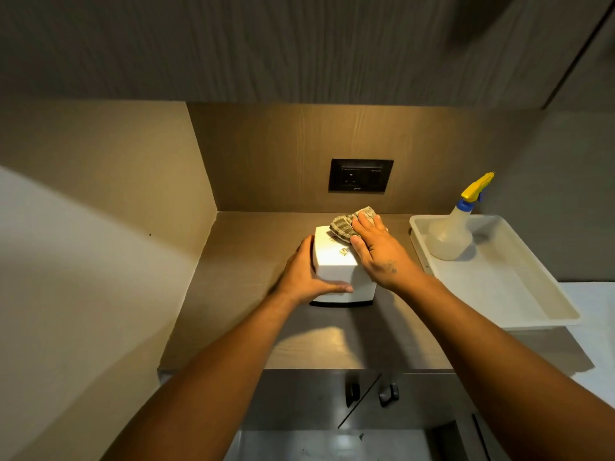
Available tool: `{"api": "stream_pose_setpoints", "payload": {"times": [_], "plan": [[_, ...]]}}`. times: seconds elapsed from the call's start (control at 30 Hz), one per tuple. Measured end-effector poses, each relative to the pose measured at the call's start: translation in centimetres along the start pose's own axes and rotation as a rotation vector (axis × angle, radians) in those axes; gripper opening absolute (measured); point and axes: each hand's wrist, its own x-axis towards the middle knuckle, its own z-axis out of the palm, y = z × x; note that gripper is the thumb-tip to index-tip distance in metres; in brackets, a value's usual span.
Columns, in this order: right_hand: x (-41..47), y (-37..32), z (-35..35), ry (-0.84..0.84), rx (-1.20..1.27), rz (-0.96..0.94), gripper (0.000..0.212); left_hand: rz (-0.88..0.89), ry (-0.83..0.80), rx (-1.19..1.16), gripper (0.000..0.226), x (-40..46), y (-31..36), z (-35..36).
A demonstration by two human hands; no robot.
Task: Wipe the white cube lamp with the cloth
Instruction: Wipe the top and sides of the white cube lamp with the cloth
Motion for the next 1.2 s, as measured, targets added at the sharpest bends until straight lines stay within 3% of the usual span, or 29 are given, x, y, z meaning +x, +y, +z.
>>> {"api": "stream_pose_setpoints", "payload": {"times": [0.23, 0.53, 0.77, 0.97, 1.2], "plan": [[0.4, -0.2, 0.2, -0.011, -0.069, -0.024, 0.055, 0.030, 0.007, -0.004, 0.118, 0.0, -0.2, 0.0], [-0.6, -0.7, -0.3, -0.078, -0.187, -0.166, 0.055, 0.056, 0.001, 0.019, 0.120, 0.0, -0.3, -0.1], [1.9, -2.4, -0.6, -0.142, -0.204, -0.128, 0.053, 0.029, 0.012, 0.053, 0.125, 0.2, 0.0, -0.1], [0.7, -3.1, 0.5, -0.122, -0.234, -0.304, 0.053, 0.026, -0.001, 0.068, 0.112, 0.1, -0.3, 0.0], [0.9, -1.1, -1.0, -0.132, -0.279, -0.227, 0.056, 0.048, 0.016, 0.058, 0.111, 0.3, -0.1, 0.1]]}}
